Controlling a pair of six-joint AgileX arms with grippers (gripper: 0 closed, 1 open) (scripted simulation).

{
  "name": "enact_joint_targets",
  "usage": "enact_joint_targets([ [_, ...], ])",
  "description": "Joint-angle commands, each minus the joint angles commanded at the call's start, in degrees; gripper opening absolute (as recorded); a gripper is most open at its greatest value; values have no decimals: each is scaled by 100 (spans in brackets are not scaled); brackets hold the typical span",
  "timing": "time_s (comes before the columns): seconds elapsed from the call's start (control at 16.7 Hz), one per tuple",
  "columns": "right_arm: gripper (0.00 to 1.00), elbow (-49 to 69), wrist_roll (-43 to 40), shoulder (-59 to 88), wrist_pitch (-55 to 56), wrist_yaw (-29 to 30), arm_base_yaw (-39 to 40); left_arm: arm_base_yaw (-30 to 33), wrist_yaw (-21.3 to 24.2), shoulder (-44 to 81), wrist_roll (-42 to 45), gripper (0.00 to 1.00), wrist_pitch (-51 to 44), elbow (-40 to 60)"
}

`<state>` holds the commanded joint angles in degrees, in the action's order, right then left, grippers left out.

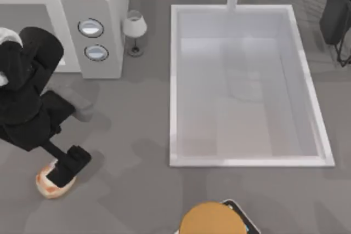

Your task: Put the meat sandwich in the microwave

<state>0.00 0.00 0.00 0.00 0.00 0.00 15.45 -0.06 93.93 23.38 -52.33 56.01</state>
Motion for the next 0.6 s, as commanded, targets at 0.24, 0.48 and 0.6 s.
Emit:
enact_joint_targets([
  [0.24, 100, 0, 0, 0, 0, 0, 0, -2, 1, 481, 10, 100, 1001, -453],
  [0.48, 100, 0, 0, 0, 0, 0, 0, 0, 2, 866, 20, 100, 1705, -815],
  [0.6, 100, 0, 0, 0, 0, 0, 0, 0, 2, 884, 21, 100, 1730, -829],
])
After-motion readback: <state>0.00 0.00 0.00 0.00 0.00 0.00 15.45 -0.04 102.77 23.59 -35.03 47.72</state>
